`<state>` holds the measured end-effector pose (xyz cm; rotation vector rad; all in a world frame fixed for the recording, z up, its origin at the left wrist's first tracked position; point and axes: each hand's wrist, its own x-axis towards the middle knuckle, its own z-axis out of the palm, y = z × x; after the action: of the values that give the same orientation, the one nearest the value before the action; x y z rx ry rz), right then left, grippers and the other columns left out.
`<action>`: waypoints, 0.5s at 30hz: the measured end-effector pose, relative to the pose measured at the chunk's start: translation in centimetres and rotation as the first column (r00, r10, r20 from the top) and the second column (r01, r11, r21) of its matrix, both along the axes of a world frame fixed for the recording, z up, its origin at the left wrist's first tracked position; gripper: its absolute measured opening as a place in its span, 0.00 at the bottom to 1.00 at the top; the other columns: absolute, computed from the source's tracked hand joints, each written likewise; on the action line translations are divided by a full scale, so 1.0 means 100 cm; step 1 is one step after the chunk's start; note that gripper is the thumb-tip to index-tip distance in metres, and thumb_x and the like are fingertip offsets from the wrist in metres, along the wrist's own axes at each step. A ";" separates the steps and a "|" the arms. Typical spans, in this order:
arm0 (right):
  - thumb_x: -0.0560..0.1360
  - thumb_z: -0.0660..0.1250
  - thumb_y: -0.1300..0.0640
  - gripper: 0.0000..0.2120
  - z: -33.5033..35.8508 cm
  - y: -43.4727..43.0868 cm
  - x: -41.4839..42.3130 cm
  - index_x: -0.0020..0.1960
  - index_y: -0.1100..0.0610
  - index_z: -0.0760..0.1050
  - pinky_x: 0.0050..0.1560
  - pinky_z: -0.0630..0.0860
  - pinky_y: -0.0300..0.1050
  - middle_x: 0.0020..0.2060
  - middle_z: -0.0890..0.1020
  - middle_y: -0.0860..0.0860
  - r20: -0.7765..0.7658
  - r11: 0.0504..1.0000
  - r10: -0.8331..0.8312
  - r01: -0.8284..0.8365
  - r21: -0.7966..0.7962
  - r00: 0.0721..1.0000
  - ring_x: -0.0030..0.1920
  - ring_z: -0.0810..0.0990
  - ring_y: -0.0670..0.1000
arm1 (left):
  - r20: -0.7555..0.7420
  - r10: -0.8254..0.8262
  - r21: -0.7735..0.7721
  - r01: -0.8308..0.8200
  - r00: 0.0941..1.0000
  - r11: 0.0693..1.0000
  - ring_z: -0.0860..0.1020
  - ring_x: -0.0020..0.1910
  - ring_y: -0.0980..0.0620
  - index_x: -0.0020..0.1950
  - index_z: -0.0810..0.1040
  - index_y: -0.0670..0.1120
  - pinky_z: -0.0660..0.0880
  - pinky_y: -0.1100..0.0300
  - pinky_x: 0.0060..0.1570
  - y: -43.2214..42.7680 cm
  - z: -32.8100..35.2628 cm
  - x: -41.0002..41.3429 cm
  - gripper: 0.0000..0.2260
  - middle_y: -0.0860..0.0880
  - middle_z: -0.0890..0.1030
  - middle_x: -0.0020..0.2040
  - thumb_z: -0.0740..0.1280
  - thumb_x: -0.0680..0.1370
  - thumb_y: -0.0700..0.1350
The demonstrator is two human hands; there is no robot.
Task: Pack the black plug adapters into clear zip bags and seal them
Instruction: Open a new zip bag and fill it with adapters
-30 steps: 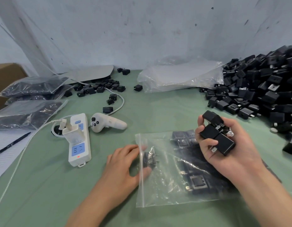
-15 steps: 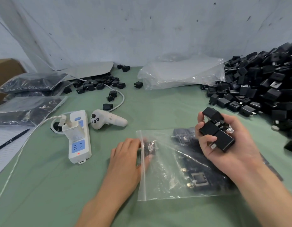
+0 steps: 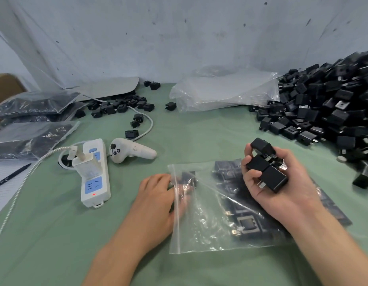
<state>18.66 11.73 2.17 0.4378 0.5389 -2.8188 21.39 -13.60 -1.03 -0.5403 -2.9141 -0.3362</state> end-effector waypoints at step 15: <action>0.75 0.67 0.54 0.17 -0.006 0.003 -0.001 0.63 0.58 0.76 0.37 0.72 0.40 0.56 0.84 0.54 -0.042 1.000 0.011 -0.011 -0.001 0.999 0.42 0.80 0.52 | 0.236 -0.046 0.249 -0.015 0.971 0.968 0.67 0.61 0.71 0.67 0.69 0.69 0.65 0.67 0.60 0.014 0.003 -0.012 0.21 0.71 0.63 0.60 0.56 0.75 0.71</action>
<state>18.56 12.03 1.55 0.3746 0.5463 -2.8235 20.21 -12.25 -0.76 -0.5147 -3.0287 -0.8112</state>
